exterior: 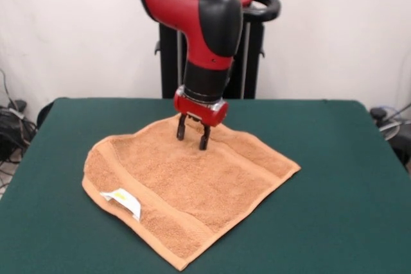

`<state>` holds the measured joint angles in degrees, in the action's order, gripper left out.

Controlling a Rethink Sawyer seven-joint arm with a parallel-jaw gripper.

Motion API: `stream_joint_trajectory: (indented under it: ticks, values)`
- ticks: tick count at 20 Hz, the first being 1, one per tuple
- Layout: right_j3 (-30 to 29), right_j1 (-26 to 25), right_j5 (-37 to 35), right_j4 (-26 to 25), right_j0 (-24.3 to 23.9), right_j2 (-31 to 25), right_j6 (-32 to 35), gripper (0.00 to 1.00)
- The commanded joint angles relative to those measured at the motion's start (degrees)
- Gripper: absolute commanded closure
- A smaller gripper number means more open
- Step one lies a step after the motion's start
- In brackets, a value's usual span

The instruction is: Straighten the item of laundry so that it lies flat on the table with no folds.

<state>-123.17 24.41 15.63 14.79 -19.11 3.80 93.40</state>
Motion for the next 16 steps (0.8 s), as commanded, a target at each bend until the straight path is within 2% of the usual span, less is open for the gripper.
stream_joint_trajectory:
  ticks: [1,4,9,16]
  values:
    - [11.7,-0.1,-6.4,9.6,5.5,-0.6,11.4,0.00]
    - [12.6,-1.1,-4.8,8.7,4.7,-2.0,11.4,0.00]
    - [12.3,-1.9,-5.2,11.1,4.6,-4.1,14.5,0.00]
    - [11.9,-2.0,-6.4,12.8,4.8,-5.1,14.9,0.00]
